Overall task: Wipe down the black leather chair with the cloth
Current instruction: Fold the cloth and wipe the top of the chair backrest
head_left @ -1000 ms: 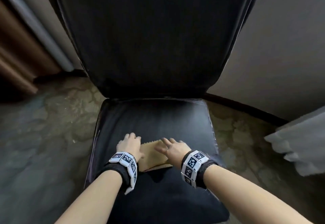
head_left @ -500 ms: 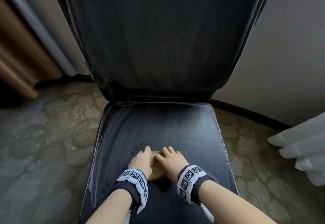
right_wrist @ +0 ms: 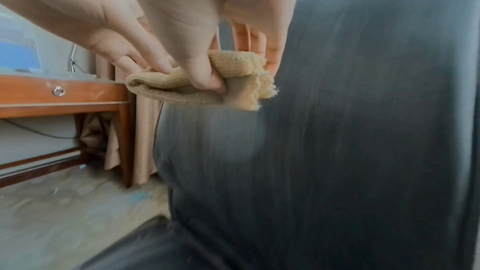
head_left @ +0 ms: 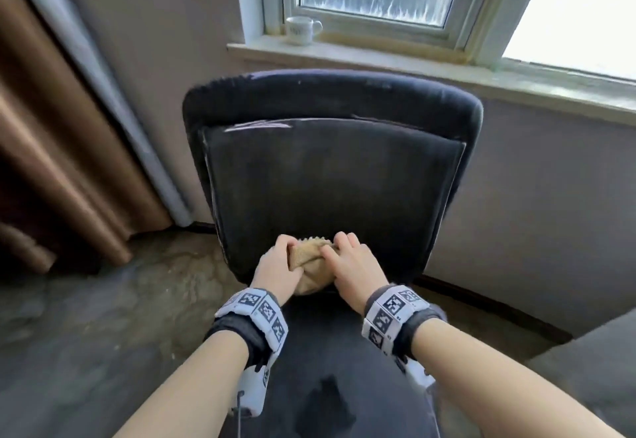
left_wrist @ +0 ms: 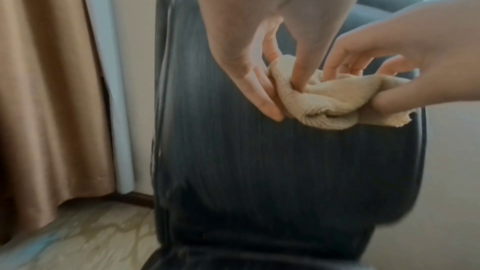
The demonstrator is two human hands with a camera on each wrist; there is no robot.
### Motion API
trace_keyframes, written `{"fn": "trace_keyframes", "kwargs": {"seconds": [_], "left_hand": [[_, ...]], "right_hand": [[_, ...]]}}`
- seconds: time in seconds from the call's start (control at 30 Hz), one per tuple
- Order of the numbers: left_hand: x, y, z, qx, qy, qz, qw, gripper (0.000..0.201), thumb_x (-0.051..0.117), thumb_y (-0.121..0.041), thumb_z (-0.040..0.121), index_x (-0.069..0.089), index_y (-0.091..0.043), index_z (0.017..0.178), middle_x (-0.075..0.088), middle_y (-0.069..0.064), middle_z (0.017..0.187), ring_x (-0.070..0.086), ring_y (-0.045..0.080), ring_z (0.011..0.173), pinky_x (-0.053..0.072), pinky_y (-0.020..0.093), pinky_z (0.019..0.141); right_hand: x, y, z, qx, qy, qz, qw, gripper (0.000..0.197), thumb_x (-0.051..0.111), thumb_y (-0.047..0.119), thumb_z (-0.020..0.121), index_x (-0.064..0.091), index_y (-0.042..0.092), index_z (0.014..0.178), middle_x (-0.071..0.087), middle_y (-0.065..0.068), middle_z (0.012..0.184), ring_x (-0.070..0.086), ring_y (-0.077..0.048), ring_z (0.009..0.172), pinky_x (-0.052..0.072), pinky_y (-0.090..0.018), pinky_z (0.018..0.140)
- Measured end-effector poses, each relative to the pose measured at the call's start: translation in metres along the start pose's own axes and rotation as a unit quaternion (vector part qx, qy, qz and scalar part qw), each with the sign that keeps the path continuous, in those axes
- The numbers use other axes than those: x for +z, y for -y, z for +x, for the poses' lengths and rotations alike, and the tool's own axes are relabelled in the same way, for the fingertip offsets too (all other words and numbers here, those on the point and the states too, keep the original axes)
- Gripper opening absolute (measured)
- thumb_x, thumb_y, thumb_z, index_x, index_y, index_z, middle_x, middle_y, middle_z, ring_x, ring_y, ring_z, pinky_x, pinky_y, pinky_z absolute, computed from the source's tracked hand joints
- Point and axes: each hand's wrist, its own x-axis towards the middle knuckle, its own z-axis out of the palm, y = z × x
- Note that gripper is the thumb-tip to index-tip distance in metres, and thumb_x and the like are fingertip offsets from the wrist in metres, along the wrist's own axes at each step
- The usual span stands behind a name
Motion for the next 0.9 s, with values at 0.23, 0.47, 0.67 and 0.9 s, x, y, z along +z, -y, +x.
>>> {"fn": "trace_keyframes", "kwargs": {"seconds": [0.23, 0.47, 0.67, 0.9], "left_hand": [[-0.09, -0.071, 0.051, 0.053, -0.136, -0.061, 0.987, 0.057, 0.059, 0.0, 0.08, 0.039, -0.018, 0.13, 0.061, 0.01, 0.108, 0.061, 0.027, 0.097, 0.05, 0.037, 0.091], [-0.144, -0.067, 0.108, 0.062, -0.19, -0.126, 0.972, 0.054, 0.058, 0.007, 0.079, 0.043, -0.016, 0.126, 0.059, 0.004, 0.094, 0.063, 0.028, 0.094, 0.049, 0.033, 0.085], [-0.165, -0.044, 0.138, 0.062, -0.178, -0.139, 0.972, 0.051, 0.056, 0.008, 0.077, 0.046, -0.014, 0.122, 0.061, 0.007, 0.092, 0.063, 0.03, 0.09, 0.047, 0.028, 0.081], [-0.182, -0.052, 0.147, 0.11, -0.116, -0.168, 0.973, 0.05, 0.061, 0.009, 0.076, 0.05, -0.016, 0.117, 0.063, 0.005, 0.091, 0.064, 0.022, 0.085, 0.047, 0.017, 0.077]], "right_hand": [[-0.095, 0.0, 0.088, -0.004, -0.131, -0.019, 0.991, 0.046, 0.075, -0.005, 0.041, 0.061, 0.006, 0.084, 0.061, -0.016, 0.088, 0.058, -0.032, 0.073, 0.048, -0.033, 0.052], [-0.101, 0.026, 0.168, 0.02, -0.167, -0.068, 0.983, 0.033, 0.072, 0.011, 0.065, 0.063, 0.002, 0.096, 0.043, -0.019, 0.119, 0.052, -0.036, 0.104, 0.052, -0.044, 0.086], [-0.073, 0.059, 0.196, 0.0, -0.173, -0.054, 0.983, 0.053, 0.042, 0.039, 0.086, 0.057, -0.001, 0.117, 0.05, -0.019, 0.128, 0.04, -0.033, 0.117, 0.042, -0.048, 0.102], [-0.072, 0.052, 0.212, -0.012, -0.214, -0.005, 0.977, 0.042, 0.041, 0.012, 0.085, 0.051, -0.001, 0.123, 0.035, -0.015, 0.129, 0.042, -0.031, 0.113, 0.055, -0.042, 0.082]]}}
